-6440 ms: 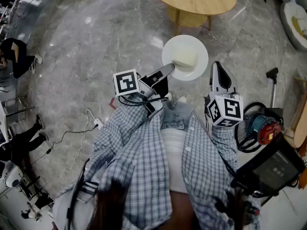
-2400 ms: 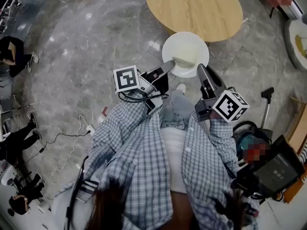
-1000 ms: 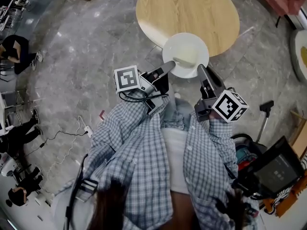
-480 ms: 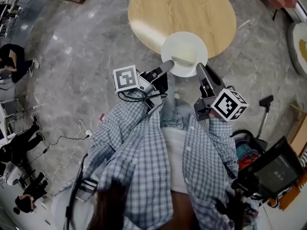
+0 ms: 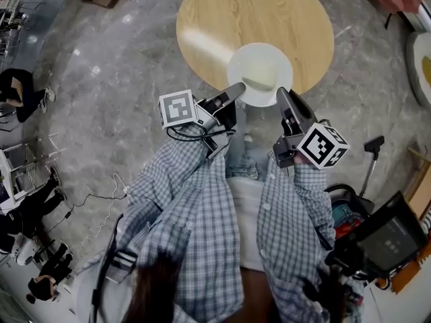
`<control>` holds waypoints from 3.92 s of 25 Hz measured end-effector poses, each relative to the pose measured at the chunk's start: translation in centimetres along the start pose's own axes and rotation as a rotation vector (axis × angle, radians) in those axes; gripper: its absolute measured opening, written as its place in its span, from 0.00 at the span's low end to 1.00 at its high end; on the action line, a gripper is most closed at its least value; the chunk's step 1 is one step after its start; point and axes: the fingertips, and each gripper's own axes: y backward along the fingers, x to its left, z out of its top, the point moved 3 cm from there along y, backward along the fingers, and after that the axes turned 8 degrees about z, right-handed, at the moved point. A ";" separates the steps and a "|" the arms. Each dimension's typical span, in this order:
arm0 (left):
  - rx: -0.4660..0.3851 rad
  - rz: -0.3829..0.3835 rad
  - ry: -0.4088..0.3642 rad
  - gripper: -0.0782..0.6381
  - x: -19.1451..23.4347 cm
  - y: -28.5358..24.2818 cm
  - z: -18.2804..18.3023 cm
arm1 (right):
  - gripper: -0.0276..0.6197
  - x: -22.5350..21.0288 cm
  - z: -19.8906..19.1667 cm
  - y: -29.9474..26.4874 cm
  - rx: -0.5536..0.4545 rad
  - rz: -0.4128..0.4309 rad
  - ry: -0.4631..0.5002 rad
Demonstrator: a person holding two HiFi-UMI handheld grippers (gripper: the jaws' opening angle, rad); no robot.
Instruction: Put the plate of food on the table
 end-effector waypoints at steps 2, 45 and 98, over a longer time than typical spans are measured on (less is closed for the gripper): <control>0.002 -0.025 0.004 0.15 -0.4 -0.9 1.4 | 0.18 -0.5 0.8 -1.2 -0.001 -0.008 -0.001; 0.100 0.121 0.031 0.15 5.8 -9.5 12.6 | 0.18 -9.6 5.1 -12.2 0.093 -0.147 -0.088; 0.185 0.383 0.054 0.14 14.8 -12.4 13.3 | 0.18 -17.9 -0.3 -16.0 0.322 -0.328 -0.140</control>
